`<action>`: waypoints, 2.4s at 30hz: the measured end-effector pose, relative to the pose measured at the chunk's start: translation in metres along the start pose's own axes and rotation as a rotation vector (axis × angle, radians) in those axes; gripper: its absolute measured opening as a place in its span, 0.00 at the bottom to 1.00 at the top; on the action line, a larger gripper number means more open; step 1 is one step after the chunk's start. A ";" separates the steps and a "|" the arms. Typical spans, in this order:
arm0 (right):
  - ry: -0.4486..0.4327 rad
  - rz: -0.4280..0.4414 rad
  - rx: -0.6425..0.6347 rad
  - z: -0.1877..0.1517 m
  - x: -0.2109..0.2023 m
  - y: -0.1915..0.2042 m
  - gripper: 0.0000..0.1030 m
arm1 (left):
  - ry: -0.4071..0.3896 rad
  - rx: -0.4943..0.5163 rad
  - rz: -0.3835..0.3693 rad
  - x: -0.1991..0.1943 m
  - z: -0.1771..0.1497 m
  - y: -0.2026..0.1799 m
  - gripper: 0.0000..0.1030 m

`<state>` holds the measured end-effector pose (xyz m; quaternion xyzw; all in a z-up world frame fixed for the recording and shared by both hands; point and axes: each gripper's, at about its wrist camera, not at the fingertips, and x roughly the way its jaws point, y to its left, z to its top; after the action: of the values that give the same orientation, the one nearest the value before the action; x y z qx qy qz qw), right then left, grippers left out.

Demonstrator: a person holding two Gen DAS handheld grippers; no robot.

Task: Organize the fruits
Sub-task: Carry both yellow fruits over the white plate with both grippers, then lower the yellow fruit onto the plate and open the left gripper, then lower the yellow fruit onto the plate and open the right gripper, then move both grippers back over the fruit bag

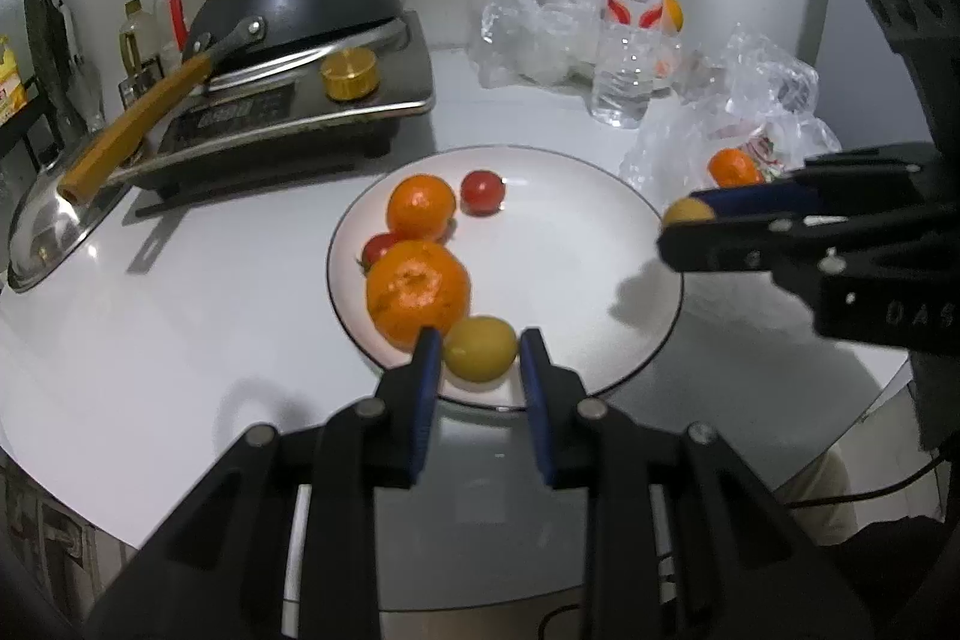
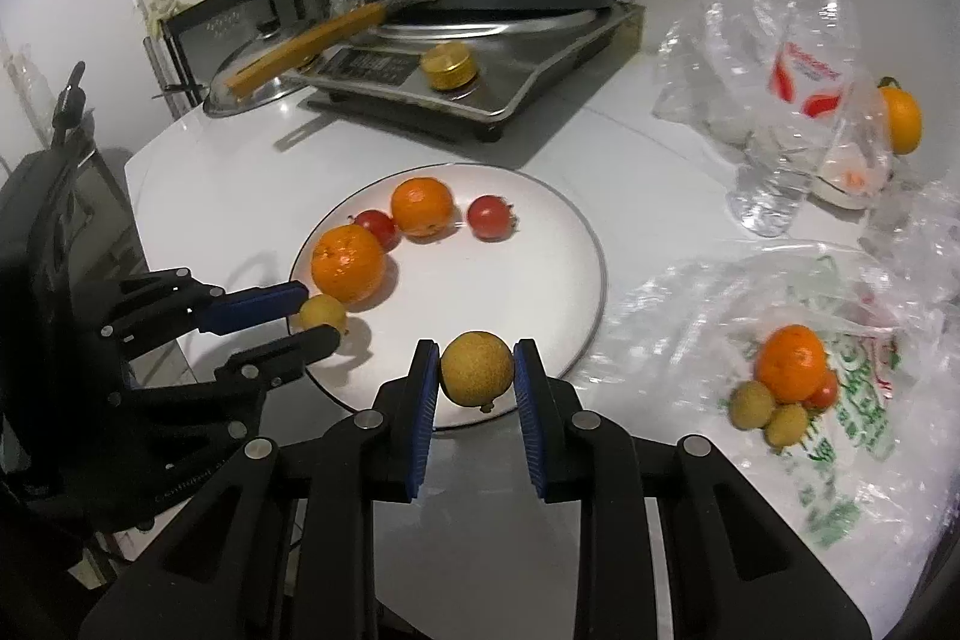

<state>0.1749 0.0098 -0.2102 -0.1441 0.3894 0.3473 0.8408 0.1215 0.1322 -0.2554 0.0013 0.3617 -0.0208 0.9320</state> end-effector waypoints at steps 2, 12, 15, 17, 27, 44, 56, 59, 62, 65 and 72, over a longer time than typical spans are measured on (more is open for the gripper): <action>0.008 0.005 -0.005 0.001 0.004 0.004 0.26 | 0.000 -0.003 -0.007 0.002 -0.001 0.001 0.27; 0.059 0.025 -0.010 0.001 0.027 0.018 0.26 | -0.017 -0.021 -0.041 0.000 -0.002 0.011 0.28; 0.078 0.035 -0.003 0.000 0.036 0.021 0.26 | -0.030 -0.028 -0.047 -0.005 -0.002 0.015 0.28; 0.088 0.039 -0.003 0.001 0.041 0.024 0.26 | -0.038 -0.031 -0.049 -0.008 -0.002 0.017 0.28; 0.123 0.065 -0.013 0.004 0.057 0.040 0.26 | -0.068 -0.064 -0.032 -0.023 -0.003 0.031 0.28; 0.070 0.075 -0.003 0.002 0.035 0.029 0.26 | -0.062 -0.078 0.037 -0.033 -0.002 0.023 0.33; -0.014 0.043 0.020 -0.011 -0.015 -0.007 0.27 | -0.087 -0.054 0.032 -0.040 0.016 -0.020 0.51; -0.031 0.032 0.029 -0.016 -0.026 -0.019 0.27 | -0.090 -0.045 0.031 -0.041 0.021 -0.031 0.51; -0.052 0.019 0.041 -0.020 -0.039 -0.033 0.27 | -0.088 -0.037 0.021 -0.040 0.026 -0.045 0.51; -0.066 0.012 0.054 -0.026 -0.048 -0.046 0.27 | -0.086 -0.020 0.009 -0.039 0.032 -0.060 0.51; -0.100 -0.008 0.101 -0.042 -0.066 -0.082 0.27 | -0.083 0.044 -0.012 -0.033 0.047 -0.101 0.51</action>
<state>0.1788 -0.1021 -0.1903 -0.0857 0.3634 0.3305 0.8668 0.1244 0.0315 -0.1973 0.0186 0.3221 -0.0343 0.9459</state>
